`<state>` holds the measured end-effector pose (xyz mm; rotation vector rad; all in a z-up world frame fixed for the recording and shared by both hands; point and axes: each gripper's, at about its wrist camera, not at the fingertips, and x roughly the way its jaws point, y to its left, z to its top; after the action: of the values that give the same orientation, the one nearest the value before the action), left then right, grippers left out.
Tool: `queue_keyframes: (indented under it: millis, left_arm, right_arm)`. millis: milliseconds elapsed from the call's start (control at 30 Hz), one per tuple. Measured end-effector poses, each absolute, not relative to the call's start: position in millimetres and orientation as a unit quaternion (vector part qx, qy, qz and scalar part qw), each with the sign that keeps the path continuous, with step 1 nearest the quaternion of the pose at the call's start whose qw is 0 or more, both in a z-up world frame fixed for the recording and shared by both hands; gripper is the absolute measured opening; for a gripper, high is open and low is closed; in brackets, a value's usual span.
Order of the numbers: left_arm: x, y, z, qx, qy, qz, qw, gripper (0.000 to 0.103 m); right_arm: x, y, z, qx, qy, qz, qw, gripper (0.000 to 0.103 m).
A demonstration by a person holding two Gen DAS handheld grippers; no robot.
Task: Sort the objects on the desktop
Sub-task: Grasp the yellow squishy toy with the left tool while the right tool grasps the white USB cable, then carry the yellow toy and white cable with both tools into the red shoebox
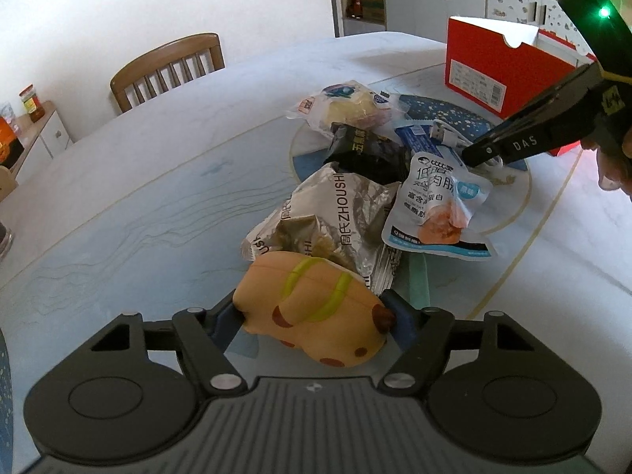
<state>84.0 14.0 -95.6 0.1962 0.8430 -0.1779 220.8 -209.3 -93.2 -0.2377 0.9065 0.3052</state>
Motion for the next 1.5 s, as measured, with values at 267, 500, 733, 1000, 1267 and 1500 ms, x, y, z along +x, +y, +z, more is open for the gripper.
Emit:
queue_keyframes:
  millis: [267,500,733,1000,1267,1500]
  left_arm:
    - [82,15,-81,0.081,0.403,-0.078,0.908,0.073]
    - [82,12,-62,0.071,0.396,-0.076,0.912,0.073]
    - [82,-2,-40,0.077,0.386,-0.08,0.916,0.073]
    - [81,-24,-9,0.086,0.361,-0.107,0.922,0.073]
    - [88,-58,20,0.095,0.329,-0.142,0.929,0.073]
    - [96,-91,34,0.098,0.312,-0.168,0.93,0.073]
  right_arm:
    - [215,-216,-81,-0.095,0.43,0.144,0.886,0.011]
    - [203,-224,-68,-0.078,0.428,0.146,0.889,0.01]
    - [186,-238,-44,-0.055,0.417,0.144,0.896,0.01]
    - [166,-257,-11,-0.028,0.401,0.142,0.904,0.01]
    - [151,-280,21,-0.012,0.378,0.135,0.916,0.01]
    - [146,-302,37,-0.004,0.364,0.125,0.923,0.01]
